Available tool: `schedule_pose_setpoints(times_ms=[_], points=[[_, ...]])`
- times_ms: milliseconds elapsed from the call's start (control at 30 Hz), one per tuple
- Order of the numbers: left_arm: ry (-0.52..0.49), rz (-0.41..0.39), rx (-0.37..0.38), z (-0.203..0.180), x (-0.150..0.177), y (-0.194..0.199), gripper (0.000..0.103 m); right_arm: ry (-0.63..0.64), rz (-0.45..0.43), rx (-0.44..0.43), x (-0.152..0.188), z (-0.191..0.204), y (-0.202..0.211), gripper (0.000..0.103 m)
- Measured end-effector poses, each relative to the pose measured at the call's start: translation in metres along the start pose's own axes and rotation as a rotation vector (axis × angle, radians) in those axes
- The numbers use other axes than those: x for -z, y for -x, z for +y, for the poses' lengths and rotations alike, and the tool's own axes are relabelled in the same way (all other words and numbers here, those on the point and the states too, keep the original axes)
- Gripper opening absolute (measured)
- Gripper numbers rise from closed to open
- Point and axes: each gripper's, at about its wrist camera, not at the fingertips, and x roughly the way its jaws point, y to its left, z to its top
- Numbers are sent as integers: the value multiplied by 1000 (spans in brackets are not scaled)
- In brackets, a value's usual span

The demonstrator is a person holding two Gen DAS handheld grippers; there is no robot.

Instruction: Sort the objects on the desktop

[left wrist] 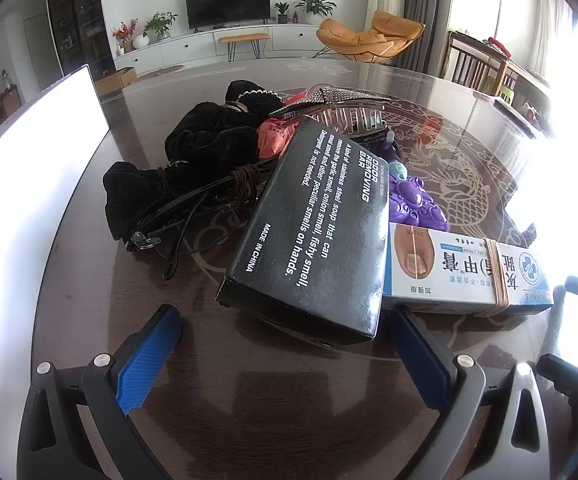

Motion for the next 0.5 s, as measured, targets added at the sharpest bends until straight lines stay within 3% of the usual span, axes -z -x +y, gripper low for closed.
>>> schedule_pose_setpoints(times_ms=[500], points=[[0, 0, 0, 0, 0, -1, 103, 0, 0, 0, 0, 0, 0, 103]])
